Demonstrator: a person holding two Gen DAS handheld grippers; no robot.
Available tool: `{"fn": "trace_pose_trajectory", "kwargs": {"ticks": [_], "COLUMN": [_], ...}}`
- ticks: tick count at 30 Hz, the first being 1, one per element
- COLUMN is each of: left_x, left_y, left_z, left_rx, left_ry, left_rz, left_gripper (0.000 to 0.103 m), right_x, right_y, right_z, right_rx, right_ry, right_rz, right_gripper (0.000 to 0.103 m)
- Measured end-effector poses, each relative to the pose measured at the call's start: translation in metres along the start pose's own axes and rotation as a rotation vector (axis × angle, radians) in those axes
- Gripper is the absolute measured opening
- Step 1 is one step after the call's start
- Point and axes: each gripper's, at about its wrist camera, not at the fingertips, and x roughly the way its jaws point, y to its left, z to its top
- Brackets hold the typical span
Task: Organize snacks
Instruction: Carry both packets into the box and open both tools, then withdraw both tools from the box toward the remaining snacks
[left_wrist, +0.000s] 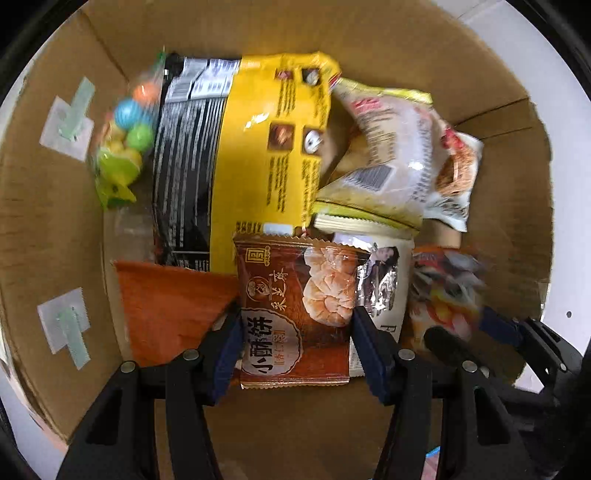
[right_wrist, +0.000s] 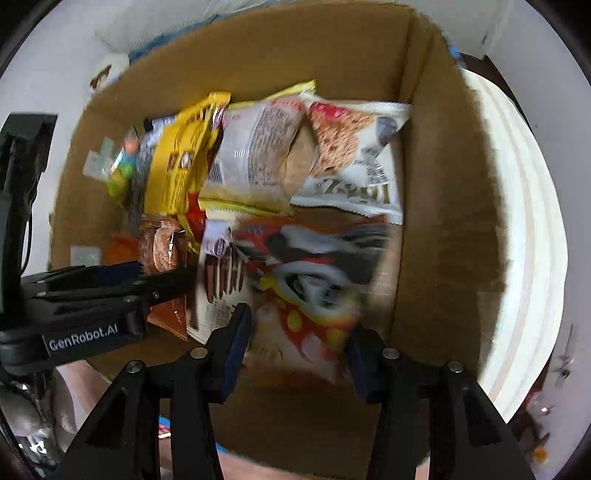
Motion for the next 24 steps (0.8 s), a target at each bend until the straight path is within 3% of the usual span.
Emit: {"fn": "trace_pose_trajectory", "kwargs": {"ticks": [1,2,3,4,11,16,24], "left_x": [0.002,0.003,0.003,0.001,-0.019,-0.038,-0.086], "left_y": [0.001,0.003,0.003,0.004,0.005,0.005,0.004], "left_z": [-0.001,-0.001,-0.002,-0.003,-0.007,-0.011,-0.041], "left_rx": [-0.007,-0.009,-0.010,-0.017,-0.008,-0.001,0.030], "left_ry": [0.001,0.002,-0.001,-0.007,-0.049,-0.085,-0.260], "left_rz": [0.009,0.015,0.020,0.019,0.013,0.030,0.078], "left_gripper": [0.068,0.087,0.093,0.093,0.093,0.093,0.093], "right_x": [0.001,0.001,0.002,0.003,-0.009,-0.025,-0.061], "right_y": [0.002,0.004,0.005,0.006,0.003,0.006,-0.003], "right_z": [0.000,0.000,0.000,-0.001,-0.004,-0.008,-0.029], "right_rx": [-0.008,-0.011,-0.011,-0.012,0.000,-0.010,0.035], "right_ry": [0.005,0.007,0.009,0.013,-0.009,-0.054,-0.138], "right_rz": [-0.002,0.001,0.005,0.010,0.008,-0.032,-0.056], "right_gripper": [0.067,0.070,0.075,0.079,0.084,0.095,0.095]}}
